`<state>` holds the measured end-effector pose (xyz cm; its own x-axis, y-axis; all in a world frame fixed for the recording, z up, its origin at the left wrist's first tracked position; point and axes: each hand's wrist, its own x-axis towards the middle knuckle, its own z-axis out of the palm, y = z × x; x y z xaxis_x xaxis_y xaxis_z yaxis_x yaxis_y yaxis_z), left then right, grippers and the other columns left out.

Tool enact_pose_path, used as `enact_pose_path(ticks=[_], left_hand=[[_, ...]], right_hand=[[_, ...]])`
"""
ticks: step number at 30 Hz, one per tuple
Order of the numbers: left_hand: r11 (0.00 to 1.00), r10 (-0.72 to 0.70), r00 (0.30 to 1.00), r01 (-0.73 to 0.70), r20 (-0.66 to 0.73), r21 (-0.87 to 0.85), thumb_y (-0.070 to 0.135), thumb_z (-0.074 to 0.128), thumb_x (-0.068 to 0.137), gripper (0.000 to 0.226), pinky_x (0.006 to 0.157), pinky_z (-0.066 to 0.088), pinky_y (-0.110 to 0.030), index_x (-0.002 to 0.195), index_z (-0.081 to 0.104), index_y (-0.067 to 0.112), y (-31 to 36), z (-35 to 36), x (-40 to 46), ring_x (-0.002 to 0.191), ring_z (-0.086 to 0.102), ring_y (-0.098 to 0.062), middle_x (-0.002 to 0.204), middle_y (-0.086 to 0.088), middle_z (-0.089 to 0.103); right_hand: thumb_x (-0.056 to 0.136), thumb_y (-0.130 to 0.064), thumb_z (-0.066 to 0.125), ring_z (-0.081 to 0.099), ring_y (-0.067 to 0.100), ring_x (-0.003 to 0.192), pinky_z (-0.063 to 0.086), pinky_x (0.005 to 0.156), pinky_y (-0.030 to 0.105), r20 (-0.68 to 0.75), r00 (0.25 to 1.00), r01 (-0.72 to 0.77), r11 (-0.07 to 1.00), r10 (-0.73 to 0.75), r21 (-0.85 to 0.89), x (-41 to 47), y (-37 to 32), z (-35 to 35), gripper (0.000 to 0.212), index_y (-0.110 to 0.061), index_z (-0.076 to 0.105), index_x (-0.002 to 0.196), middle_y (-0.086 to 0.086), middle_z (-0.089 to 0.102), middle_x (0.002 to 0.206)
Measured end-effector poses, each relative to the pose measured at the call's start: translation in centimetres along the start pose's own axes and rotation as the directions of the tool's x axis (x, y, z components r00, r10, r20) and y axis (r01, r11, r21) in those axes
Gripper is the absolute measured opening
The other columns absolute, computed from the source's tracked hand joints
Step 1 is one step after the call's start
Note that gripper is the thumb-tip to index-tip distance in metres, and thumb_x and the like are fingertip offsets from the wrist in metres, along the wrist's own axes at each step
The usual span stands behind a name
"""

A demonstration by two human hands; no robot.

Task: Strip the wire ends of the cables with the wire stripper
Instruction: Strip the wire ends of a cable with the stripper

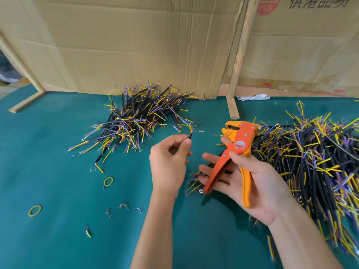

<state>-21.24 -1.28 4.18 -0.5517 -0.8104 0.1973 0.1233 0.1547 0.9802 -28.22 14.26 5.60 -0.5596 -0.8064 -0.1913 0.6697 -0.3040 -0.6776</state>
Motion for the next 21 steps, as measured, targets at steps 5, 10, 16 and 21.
enact_pose_path(ticks=[5,10,16,21], left_hand=[[1.000,0.002,1.000,-0.002,-0.001,-0.012,0.006,0.069,0.092,0.016,0.054,0.048,-0.021,0.084,0.074,0.019,0.1,-0.1,0.0,0.059,0.064,-0.009,0.066,0.006,0.069],[1.000,0.004,1.000,-0.004,0.024,-0.003,0.006,0.069,0.091,0.016,0.053,0.048,-0.020,0.085,0.075,0.019,0.2,-0.1,-0.2,0.060,0.064,-0.009,0.067,0.007,0.070],[0.999,-0.006,0.998,0.003,0.055,0.045,0.007,0.070,0.090,0.018,0.054,0.048,-0.021,0.084,0.074,0.023,0.3,-0.1,-0.2,0.062,0.066,-0.010,0.067,0.008,0.071],[0.998,-0.006,0.996,0.000,0.093,0.062,0.007,0.070,0.090,0.015,0.052,0.047,-0.020,0.085,0.075,0.020,0.2,-0.1,-0.4,0.060,0.065,-0.009,0.065,0.007,0.070]], right_hand=[[0.087,-0.022,0.070,0.064,0.040,0.071,0.057,0.070,0.055,0.005,0.998,-0.059,0.987,0.060,-0.148,0.0,1.0,1.1,0.046,-0.022,0.064,0.133,0.029,0.065,0.091],[0.077,-0.007,0.077,0.062,0.038,0.071,0.057,0.067,0.050,0.026,0.999,-0.028,0.968,0.035,-0.248,0.0,1.5,1.3,0.046,-0.001,0.065,0.120,0.027,0.061,0.085],[0.072,-0.004,0.080,0.059,0.036,0.067,0.056,0.064,0.047,0.027,0.998,-0.038,0.950,0.049,-0.311,0.1,1.7,1.0,0.031,-0.002,0.067,0.100,0.020,0.057,0.076],[0.075,-0.019,0.085,0.042,0.025,0.052,0.045,0.050,0.036,0.045,0.998,-0.030,0.959,0.044,-0.281,0.2,1.7,1.1,0.032,-0.012,0.055,0.082,0.009,0.039,0.066]])
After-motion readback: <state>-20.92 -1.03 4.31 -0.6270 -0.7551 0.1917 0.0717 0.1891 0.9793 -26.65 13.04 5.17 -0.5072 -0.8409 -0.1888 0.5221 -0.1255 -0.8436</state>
